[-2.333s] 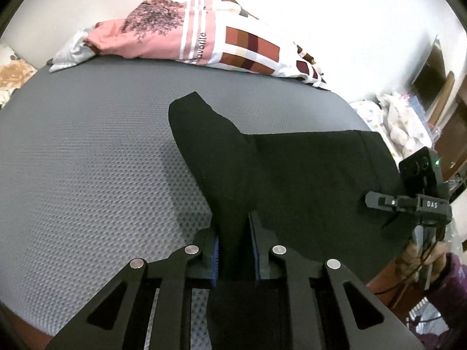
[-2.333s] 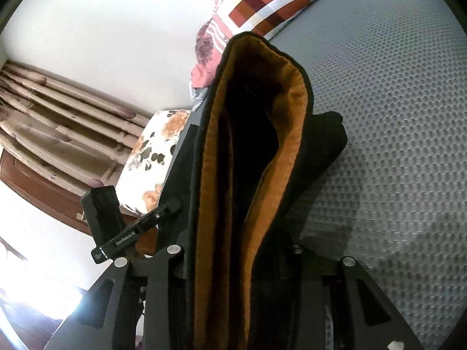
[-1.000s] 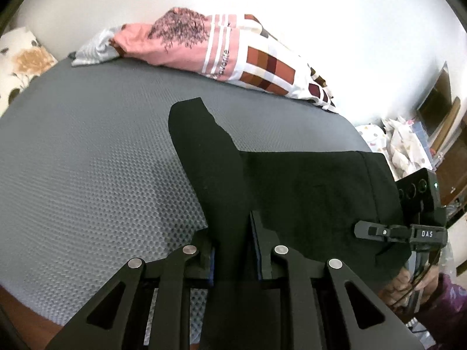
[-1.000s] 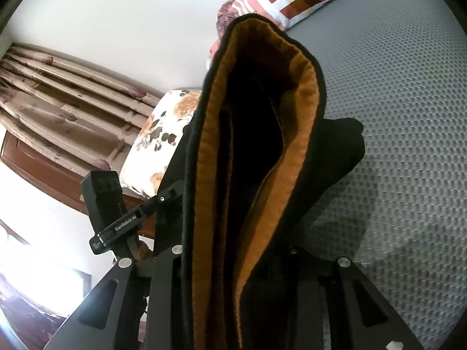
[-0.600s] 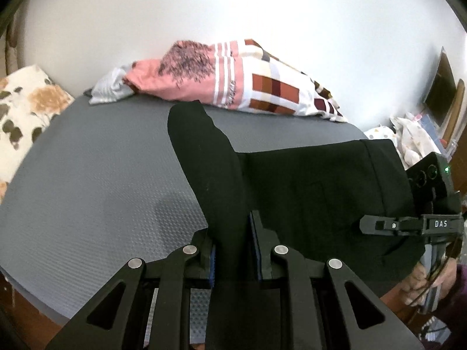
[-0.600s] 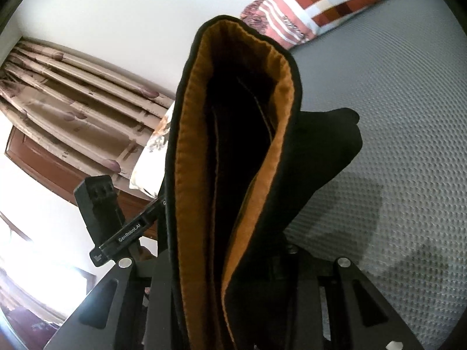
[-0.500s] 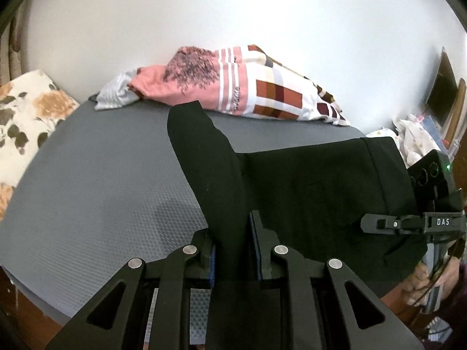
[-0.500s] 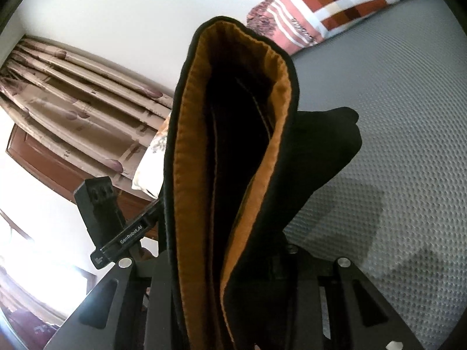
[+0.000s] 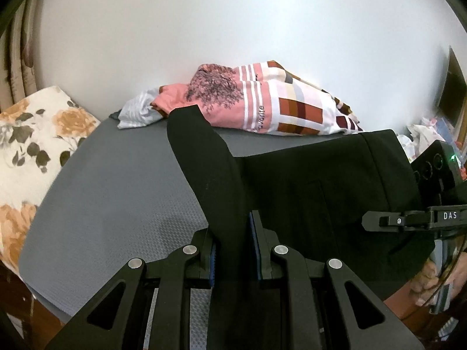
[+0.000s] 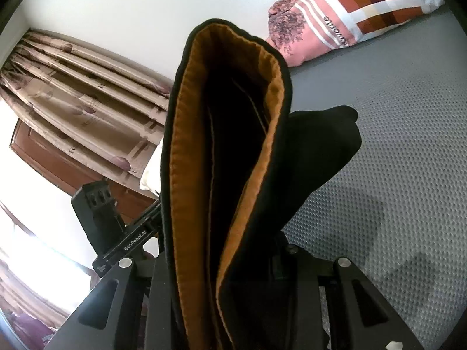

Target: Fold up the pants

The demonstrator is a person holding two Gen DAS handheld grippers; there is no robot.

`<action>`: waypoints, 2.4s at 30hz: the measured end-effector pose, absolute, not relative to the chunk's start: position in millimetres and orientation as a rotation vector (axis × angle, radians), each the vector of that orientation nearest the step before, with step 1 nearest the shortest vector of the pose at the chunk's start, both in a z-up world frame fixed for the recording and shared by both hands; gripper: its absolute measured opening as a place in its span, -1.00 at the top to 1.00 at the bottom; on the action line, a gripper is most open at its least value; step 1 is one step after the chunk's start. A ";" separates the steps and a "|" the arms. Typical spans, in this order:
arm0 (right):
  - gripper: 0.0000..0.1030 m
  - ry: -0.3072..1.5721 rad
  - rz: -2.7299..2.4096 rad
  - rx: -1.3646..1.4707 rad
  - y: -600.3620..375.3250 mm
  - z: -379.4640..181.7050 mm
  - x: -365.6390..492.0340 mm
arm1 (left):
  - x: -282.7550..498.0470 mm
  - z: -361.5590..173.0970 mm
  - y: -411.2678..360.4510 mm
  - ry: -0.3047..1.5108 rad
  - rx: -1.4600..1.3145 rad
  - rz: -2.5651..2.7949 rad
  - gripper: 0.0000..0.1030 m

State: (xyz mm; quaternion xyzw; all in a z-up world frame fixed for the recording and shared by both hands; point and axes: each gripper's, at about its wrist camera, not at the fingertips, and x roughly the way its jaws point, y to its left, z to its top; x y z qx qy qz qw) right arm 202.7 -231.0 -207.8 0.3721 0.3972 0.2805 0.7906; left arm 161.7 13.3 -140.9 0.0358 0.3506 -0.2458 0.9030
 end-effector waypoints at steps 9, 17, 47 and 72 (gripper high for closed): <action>0.45 0.853 0.624 0.811 -215.2 -203.9 227.0 | 178.7 -134.3 18.0 0.691 0.101 -0.478 0.63; 0.45 0.847 0.637 0.828 -207.7 -205.0 246.8 | 194.9 -134.7 22.5 0.673 0.119 -0.455 0.63; 0.44 0.857 0.677 0.849 -191.7 -216.7 290.1 | 242.7 -152.0 27.5 0.638 0.200 -0.381 0.63; 0.44 0.863 0.705 0.859 -178.4 -221.2 311.3 | 280.6 -162.2 34.3 0.630 0.223 -0.329 0.63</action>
